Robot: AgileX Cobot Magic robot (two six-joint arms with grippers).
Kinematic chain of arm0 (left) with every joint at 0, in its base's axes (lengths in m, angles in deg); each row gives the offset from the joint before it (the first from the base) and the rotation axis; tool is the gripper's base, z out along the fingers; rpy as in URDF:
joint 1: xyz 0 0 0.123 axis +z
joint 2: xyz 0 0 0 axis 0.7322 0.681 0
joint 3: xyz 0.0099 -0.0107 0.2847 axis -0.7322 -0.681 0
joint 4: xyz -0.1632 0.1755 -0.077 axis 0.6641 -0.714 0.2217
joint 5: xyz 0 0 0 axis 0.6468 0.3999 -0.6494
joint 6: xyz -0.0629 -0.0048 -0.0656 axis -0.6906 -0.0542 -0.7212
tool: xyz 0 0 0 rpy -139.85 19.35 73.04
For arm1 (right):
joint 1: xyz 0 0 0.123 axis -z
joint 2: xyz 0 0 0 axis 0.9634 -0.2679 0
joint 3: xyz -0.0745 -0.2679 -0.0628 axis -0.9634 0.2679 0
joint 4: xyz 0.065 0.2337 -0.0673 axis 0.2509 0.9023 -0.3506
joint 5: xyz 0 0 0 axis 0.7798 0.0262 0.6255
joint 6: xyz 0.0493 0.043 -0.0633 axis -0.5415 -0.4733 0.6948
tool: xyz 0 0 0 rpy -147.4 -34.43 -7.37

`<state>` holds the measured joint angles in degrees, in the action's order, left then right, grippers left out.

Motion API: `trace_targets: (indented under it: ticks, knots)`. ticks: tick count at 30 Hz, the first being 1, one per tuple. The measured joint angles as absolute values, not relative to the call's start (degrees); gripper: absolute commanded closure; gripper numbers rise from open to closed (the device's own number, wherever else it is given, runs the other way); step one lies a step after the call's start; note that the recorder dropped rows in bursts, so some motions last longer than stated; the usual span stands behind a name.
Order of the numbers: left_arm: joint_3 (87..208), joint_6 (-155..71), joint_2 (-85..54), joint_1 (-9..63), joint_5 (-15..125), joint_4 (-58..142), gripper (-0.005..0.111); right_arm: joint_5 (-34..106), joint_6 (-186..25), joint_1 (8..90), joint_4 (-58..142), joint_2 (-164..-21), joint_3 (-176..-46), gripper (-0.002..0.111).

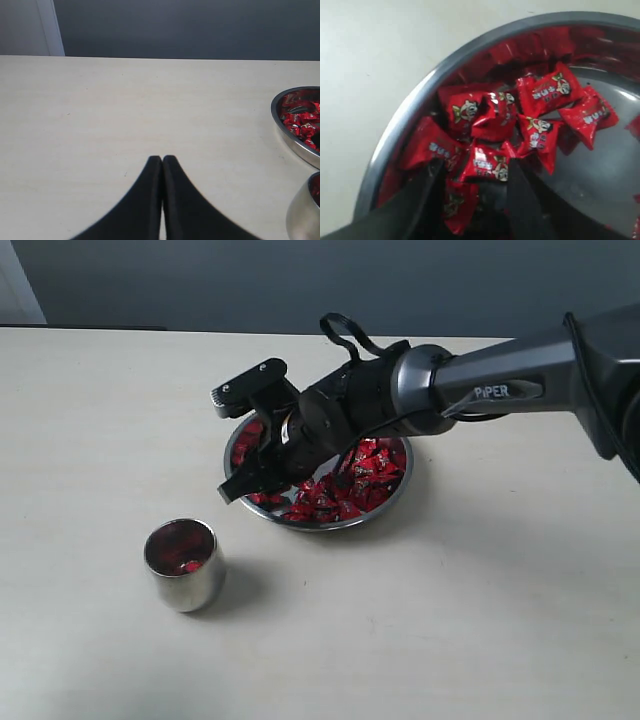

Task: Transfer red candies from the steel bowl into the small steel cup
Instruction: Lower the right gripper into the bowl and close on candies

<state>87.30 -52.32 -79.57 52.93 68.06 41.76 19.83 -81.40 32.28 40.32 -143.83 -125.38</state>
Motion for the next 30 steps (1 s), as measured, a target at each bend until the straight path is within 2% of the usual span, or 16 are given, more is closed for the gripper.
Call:
trace_targets:
  ticks: [18,30]
  knots:
    - [87.3,-52.3,-79.6,52.9,68.1,41.8,0.106,20.5,-81.4,34.9,41.9,-144.4,-125.4,0.068]
    - [87.3,-52.3,-79.6,52.9,68.1,41.8,0.106,14.2,-81.4,34.9,48.2,-144.4,-125.4,0.068]
